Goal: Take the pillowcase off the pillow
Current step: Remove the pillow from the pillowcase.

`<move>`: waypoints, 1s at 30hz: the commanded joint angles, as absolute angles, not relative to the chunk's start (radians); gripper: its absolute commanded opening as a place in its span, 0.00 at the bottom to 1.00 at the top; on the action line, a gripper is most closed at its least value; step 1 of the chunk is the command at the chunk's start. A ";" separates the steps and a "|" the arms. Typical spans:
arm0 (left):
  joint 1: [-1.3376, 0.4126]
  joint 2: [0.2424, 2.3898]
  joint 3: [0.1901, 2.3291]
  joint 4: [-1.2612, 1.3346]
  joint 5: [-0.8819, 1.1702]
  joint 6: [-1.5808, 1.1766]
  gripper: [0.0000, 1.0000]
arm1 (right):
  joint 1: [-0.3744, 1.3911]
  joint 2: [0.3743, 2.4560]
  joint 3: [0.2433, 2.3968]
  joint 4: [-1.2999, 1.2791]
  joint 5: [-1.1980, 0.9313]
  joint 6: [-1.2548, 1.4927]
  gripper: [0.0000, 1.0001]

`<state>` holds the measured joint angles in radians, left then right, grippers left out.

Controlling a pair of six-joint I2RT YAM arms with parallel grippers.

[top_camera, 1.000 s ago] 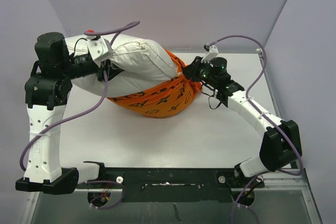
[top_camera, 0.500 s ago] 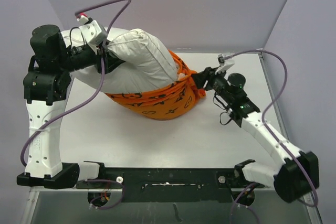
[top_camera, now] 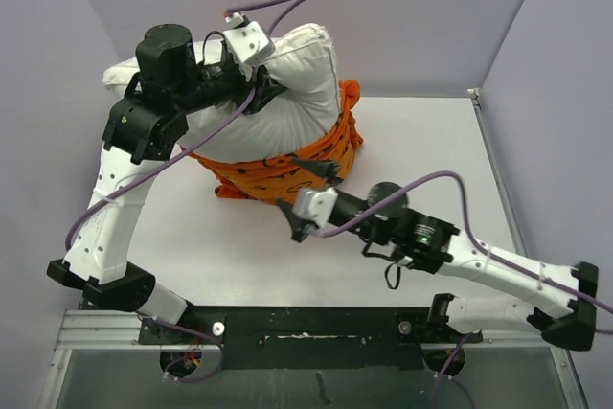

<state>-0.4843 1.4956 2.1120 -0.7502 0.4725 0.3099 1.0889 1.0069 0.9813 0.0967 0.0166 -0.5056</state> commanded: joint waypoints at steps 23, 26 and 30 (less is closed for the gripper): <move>-0.521 1.539 2.244 -0.667 0.269 0.369 0.00 | 0.994 1.531 1.435 -0.130 -0.147 -0.856 0.51; -0.522 1.543 2.263 -0.667 0.270 0.365 0.00 | 0.955 1.517 1.376 -0.111 -0.158 -0.807 0.44; -0.521 1.548 2.293 -0.668 0.275 0.358 0.00 | 0.935 1.521 1.256 -0.077 -0.116 -0.769 0.33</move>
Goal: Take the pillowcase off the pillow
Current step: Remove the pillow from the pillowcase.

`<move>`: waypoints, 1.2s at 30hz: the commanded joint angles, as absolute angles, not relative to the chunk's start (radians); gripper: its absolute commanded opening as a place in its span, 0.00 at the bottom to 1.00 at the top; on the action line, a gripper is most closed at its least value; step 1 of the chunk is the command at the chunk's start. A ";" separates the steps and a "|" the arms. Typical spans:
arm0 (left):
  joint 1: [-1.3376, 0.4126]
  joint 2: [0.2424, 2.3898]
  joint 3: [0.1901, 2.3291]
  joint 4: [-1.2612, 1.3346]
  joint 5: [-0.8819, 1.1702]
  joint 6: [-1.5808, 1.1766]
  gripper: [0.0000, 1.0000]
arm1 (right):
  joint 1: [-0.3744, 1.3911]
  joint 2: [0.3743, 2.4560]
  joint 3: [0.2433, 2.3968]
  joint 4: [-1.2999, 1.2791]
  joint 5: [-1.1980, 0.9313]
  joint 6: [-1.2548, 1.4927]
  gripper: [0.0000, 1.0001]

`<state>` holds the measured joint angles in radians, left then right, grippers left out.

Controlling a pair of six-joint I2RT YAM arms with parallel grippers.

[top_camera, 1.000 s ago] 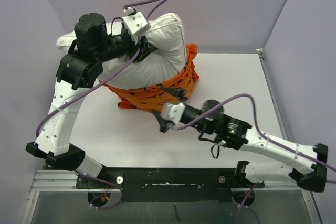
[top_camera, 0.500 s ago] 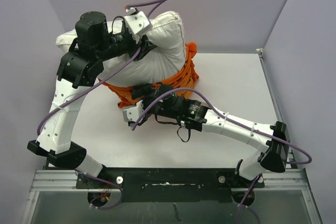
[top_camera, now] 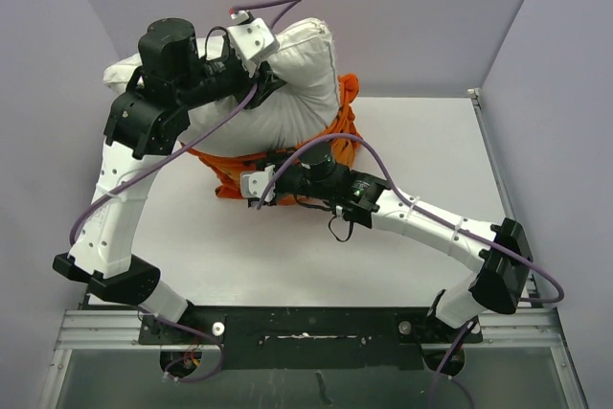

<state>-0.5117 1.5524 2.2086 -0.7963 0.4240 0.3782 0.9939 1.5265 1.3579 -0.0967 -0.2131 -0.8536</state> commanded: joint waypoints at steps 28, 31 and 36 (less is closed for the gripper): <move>-0.523 1.608 2.524 -0.655 0.261 0.307 0.00 | 1.022 1.188 0.716 0.177 0.090 -0.503 0.09; -0.539 1.600 2.478 -0.646 0.254 0.283 0.00 | 1.221 1.242 0.864 0.139 0.211 -0.706 0.21; -0.598 1.599 2.423 -0.637 0.218 0.267 0.00 | 1.393 1.427 1.086 0.141 0.287 -0.985 0.55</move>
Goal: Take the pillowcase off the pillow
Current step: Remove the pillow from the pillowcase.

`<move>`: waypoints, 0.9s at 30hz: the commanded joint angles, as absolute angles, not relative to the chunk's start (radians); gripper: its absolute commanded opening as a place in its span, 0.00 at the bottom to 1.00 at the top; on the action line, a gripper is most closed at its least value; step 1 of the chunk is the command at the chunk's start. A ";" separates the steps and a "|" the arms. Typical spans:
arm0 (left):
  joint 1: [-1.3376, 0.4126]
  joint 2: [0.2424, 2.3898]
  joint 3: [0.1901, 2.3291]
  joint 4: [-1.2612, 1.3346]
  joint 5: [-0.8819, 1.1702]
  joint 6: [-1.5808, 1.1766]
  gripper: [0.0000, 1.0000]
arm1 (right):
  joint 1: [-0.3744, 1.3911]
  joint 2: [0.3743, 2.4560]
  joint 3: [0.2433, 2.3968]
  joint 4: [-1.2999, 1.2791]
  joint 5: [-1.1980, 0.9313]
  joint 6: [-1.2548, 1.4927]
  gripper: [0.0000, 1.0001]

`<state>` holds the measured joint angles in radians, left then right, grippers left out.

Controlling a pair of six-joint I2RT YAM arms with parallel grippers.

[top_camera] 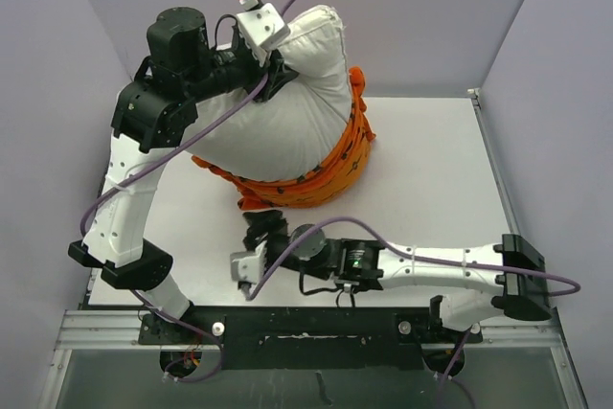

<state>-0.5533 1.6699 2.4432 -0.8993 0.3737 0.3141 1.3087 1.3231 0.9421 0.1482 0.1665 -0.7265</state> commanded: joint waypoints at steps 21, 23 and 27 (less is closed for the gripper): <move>-0.717 1.589 2.310 -0.567 0.110 0.301 0.00 | 1.272 1.916 1.365 0.640 0.438 -1.399 0.60; -0.717 1.587 2.302 -0.562 0.113 0.300 0.00 | 1.284 1.919 1.368 0.625 0.409 -1.410 0.59; -0.717 1.585 2.295 -0.557 0.121 0.292 0.00 | 1.299 1.947 1.420 0.654 0.454 -1.472 0.54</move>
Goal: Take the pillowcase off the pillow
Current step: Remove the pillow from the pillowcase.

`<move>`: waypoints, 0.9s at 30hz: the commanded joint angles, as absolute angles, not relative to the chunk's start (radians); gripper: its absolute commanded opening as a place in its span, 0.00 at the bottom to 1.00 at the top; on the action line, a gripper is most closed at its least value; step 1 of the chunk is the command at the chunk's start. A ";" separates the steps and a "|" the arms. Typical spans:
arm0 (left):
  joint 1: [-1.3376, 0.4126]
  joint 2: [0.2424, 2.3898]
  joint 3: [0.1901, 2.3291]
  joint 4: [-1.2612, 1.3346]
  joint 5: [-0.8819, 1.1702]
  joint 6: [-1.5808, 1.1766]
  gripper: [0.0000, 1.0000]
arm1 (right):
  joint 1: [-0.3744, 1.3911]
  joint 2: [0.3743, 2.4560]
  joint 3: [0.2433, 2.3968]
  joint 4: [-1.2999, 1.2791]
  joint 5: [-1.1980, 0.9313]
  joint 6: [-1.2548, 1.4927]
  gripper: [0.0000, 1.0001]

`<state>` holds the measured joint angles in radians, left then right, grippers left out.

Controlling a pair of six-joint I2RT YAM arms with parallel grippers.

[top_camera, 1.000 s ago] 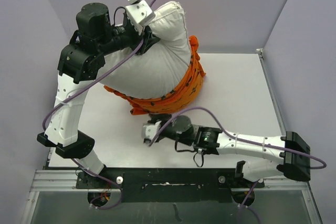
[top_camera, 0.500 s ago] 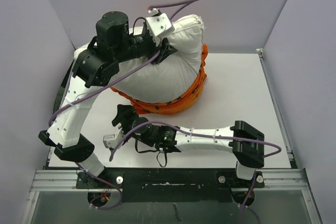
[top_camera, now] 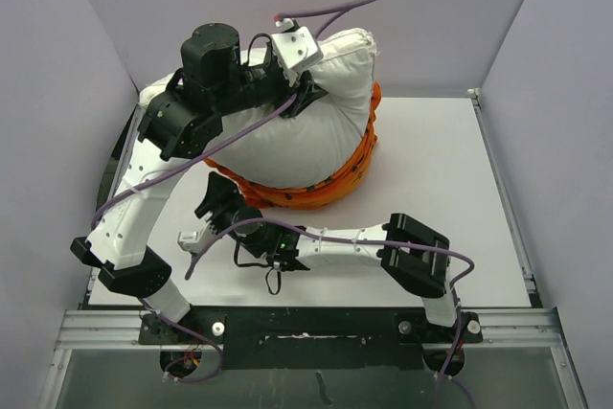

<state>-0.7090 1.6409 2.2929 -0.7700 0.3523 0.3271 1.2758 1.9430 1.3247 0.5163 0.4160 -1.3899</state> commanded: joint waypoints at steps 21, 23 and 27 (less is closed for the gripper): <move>-0.718 1.571 2.293 -0.537 0.135 0.297 0.00 | 1.188 2.046 1.437 0.391 0.646 -1.141 0.03; -0.718 1.572 2.295 -0.531 0.135 0.299 0.00 | 1.188 2.041 1.407 0.385 0.653 -1.096 0.00; -0.718 1.583 2.327 -0.539 0.133 0.310 0.00 | 1.188 2.019 1.344 0.345 0.654 -0.982 0.00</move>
